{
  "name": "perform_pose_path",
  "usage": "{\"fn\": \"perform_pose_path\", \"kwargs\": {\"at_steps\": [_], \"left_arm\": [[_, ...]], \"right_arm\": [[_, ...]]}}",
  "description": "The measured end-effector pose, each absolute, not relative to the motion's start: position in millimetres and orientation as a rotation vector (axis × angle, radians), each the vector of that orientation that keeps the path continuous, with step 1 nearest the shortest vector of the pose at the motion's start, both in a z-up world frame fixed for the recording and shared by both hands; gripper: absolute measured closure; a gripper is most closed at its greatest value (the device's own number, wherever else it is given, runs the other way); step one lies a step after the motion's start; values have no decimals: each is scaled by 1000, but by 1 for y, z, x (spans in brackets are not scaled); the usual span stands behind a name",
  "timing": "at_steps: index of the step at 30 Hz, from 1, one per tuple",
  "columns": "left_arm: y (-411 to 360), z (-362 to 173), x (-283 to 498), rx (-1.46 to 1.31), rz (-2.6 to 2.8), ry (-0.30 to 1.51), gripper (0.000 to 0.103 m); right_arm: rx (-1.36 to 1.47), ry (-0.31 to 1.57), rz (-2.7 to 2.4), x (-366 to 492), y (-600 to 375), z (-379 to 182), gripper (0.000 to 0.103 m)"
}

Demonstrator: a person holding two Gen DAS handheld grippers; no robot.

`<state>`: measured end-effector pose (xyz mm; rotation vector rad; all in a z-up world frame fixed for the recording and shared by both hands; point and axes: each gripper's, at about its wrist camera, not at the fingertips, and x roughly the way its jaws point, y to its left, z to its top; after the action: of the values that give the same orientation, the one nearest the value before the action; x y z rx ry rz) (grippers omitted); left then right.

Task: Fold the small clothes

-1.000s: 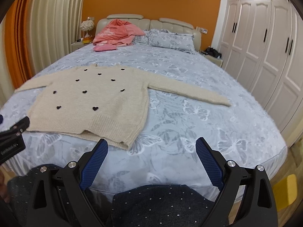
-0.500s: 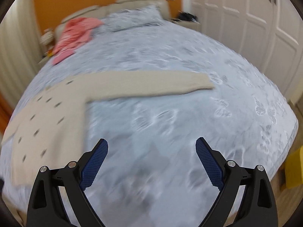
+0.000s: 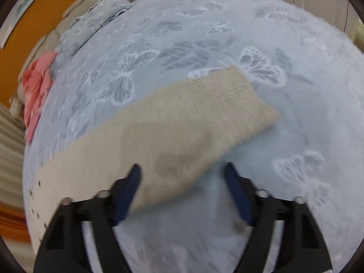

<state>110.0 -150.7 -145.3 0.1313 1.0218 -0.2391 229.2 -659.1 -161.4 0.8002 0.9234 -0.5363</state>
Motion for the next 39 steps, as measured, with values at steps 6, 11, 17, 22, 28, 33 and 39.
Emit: {"fn": "perform_pose_path", "kwargs": {"at_steps": [6,11,17,22,28,33,39], "left_arm": [[-158,-166,97,158,-265,1044,6],[-148,-153,95,104,-301,1050,6],[-142,-128,97,22,-321,1004,6],[-113,-95,112,-102,-323,943,6],[-69,-80,150,-178,-278,912,6],[-20,-81,223,-310,-242,896,5],[9,-112,340,-501,-197,935,5]], "right_arm": [[765,818,-440,266,-654,-130,91],[718,645,-173,306,-597,-33,91],[502,602,203,380,-438,59,91],[315,715,409,435,-290,42,88],[128,890,463,448,-208,-21,78],[192,794,293,393,-304,-37,46],[227,926,19,351,-410,-102,45]]}}
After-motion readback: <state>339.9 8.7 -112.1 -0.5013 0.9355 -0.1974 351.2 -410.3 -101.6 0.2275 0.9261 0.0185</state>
